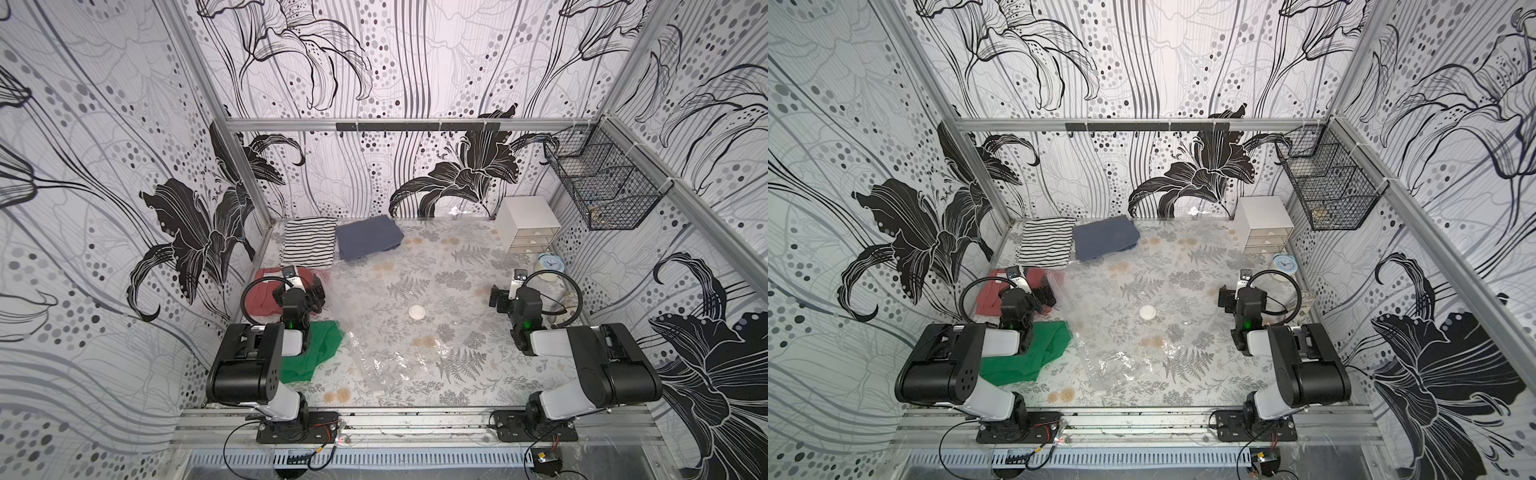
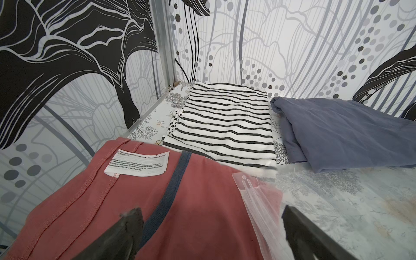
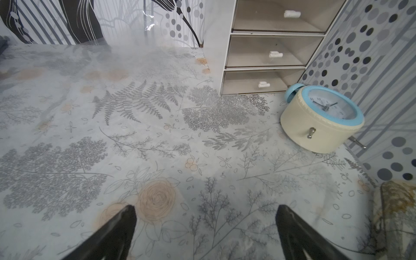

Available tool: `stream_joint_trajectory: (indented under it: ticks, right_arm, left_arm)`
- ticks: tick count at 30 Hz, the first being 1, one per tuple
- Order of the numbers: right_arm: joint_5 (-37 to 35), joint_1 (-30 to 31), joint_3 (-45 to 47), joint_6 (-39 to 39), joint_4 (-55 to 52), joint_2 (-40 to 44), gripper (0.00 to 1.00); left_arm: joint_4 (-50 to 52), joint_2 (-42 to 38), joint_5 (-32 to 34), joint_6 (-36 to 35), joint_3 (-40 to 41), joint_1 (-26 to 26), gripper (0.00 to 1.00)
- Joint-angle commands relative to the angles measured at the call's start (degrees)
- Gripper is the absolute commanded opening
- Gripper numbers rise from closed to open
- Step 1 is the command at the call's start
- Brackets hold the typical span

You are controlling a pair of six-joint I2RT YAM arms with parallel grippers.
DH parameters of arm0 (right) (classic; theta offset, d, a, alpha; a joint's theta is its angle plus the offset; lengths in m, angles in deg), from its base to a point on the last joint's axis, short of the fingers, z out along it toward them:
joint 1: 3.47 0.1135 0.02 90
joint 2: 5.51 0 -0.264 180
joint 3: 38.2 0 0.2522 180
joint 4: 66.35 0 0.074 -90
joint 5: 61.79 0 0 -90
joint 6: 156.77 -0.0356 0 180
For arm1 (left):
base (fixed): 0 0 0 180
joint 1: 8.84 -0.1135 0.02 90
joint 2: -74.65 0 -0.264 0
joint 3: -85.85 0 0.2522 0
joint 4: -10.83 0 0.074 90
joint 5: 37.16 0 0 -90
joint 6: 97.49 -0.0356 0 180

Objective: Take the tank top out of the vacuum bag
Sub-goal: Reset both arms

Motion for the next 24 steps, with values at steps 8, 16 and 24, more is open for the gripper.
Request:
stream_joint_trajectory:
  ticks: [8, 16, 24]
  right_arm:
    - [0.20, -0.43, -0.53, 0.42, 1.47, 0.10, 1.00]
    - [0.20, -0.38, -0.55, 0.40, 1.43, 0.10, 1.00]
    - [0.16, -0.44, -0.66, 0.39, 1.31, 0.10, 1.00]
  left_arm:
    - [-0.37, -0.16, -4.73, -1.51, -0.36, -0.13, 0.99]
    - [0.26, -0.21, -5.44, -1.34, -0.64, -0.50, 0.99]
    - [0.61, -0.19, -6.17, -1.16, -0.78, -0.97, 0.99]
